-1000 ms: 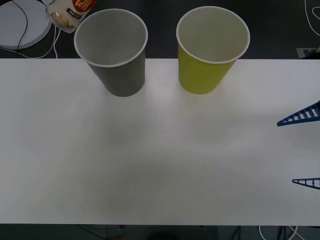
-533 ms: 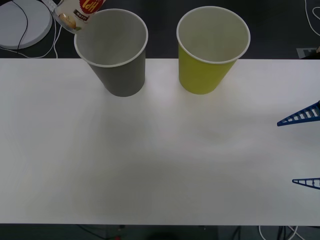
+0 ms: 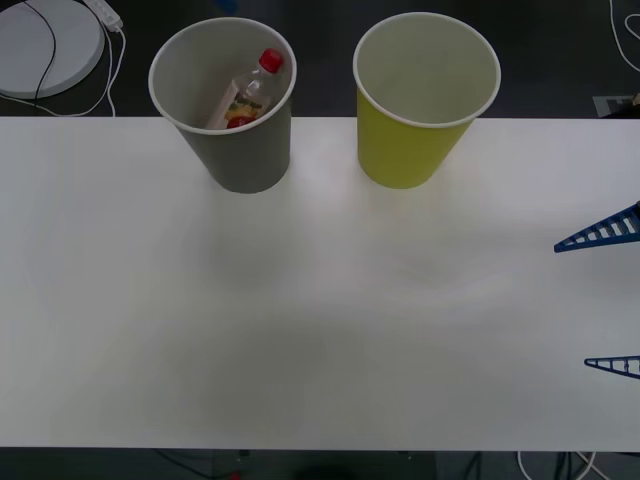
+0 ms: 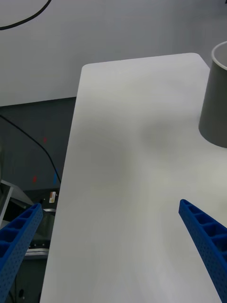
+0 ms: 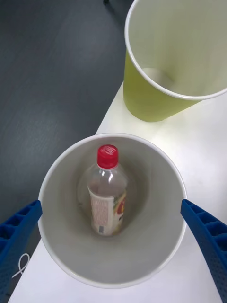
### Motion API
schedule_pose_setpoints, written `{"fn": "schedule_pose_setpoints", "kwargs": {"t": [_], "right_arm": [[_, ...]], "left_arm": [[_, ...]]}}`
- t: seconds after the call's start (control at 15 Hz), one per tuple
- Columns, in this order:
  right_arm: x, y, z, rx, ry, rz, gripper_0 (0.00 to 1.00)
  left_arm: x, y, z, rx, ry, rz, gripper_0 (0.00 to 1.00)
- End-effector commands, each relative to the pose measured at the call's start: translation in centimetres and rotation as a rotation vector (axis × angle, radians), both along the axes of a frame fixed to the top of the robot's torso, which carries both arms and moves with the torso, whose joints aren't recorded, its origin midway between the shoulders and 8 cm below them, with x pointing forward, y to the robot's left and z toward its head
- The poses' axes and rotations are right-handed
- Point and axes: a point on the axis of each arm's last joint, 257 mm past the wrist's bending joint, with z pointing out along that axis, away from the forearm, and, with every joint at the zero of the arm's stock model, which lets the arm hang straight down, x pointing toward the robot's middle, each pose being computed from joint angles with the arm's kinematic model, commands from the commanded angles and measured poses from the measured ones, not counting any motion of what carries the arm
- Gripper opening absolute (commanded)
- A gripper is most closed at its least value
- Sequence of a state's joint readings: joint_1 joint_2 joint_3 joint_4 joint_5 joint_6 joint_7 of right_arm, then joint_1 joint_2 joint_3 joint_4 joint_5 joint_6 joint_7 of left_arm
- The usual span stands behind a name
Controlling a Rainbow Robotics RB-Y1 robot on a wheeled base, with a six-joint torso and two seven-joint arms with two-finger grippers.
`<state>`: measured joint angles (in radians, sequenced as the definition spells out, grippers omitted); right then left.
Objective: Put the can into the green bin and the plastic bottle into the gray bin
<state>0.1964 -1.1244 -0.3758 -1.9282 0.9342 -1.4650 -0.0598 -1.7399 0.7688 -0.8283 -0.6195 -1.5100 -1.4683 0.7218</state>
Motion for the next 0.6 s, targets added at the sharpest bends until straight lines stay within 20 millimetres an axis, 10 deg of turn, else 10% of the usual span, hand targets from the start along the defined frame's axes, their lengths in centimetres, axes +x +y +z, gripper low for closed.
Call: {"fn": "schedule_pose_setpoints", "kwargs": {"t": [0.07, 0.6], "right_arm": [[0.00, 0.00, 0.00, 0.000, 0.000, 0.000, 1.00], [0.00, 0.00, 0.00, 0.000, 0.000, 0.000, 1.00]], "left_arm": [[-0.02, 0.10, -0.09, -0.001, 0.003, 0.003, 1.00], [-0.16, 0.33, -0.19, -0.007, 0.011, 0.003, 1.00]]}}
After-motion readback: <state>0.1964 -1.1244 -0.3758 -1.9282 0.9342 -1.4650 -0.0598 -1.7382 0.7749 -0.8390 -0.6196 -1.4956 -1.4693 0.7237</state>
